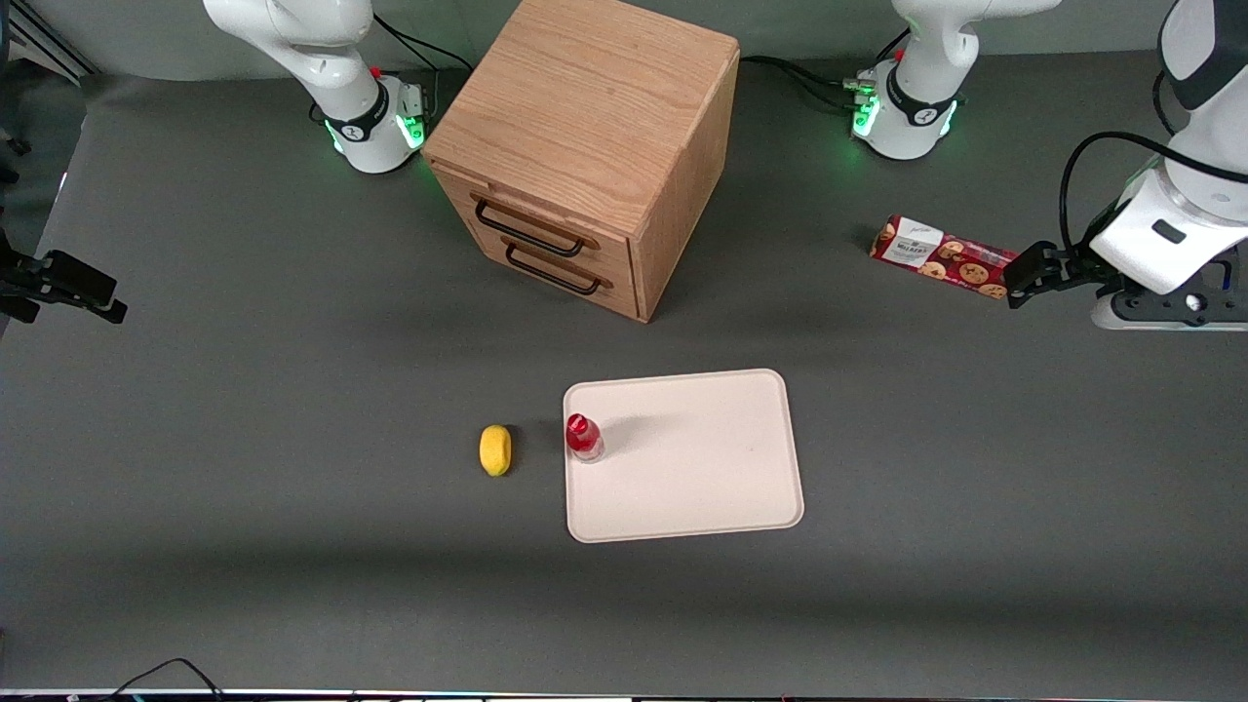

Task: Place red cookie box on tray
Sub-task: 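Move the left gripper over the red cookie box, fingers open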

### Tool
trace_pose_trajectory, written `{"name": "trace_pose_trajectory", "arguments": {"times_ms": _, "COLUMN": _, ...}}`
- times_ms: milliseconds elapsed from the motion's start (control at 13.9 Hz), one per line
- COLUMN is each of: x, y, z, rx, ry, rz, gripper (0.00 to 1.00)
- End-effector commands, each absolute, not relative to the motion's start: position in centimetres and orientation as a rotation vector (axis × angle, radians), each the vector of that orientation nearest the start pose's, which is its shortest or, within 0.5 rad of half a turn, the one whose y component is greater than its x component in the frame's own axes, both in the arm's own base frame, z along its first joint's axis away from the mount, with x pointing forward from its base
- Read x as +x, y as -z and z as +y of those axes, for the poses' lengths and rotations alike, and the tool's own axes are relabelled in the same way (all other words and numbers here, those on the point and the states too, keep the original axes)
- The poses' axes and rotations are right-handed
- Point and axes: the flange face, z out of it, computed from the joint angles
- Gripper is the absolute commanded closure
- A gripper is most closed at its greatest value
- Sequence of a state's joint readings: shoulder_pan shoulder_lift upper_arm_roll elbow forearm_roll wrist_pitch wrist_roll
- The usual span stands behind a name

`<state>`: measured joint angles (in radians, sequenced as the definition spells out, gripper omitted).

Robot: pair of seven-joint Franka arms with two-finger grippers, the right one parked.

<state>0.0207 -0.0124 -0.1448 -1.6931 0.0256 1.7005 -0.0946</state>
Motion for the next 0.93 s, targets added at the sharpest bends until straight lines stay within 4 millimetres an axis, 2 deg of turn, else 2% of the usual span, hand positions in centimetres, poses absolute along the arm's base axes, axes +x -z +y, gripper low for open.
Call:
{"name": "trace_pose_trajectory", "arguments": {"times_ms": 0, "x": 55.8, "y": -58.9, "z": -6.8, "rx": -3.123, "ry": 0.034, "rz": 0.058, "gripper": 0.0}}
{"name": "trace_pose_trajectory", "arguments": {"times_ms": 287, "x": 56.0, "y": -59.0, "z": -6.4, "rx": -3.124, "ry": 0.039, "rz": 0.061, "gripper": 0.0}}
{"name": "trace_pose_trajectory", "arguments": {"times_ms": 646, "x": 56.6, "y": -57.8, "z": -6.1, "rx": -3.125, "ry": 0.005, "rz": 0.059, "gripper": 0.0}}
{"name": "trace_pose_trajectory", "arguments": {"times_ms": 862, "x": 56.5, "y": -58.0, "z": -6.8, "rx": -3.125, "ry": 0.01, "rz": 0.078, "gripper": 0.0}}
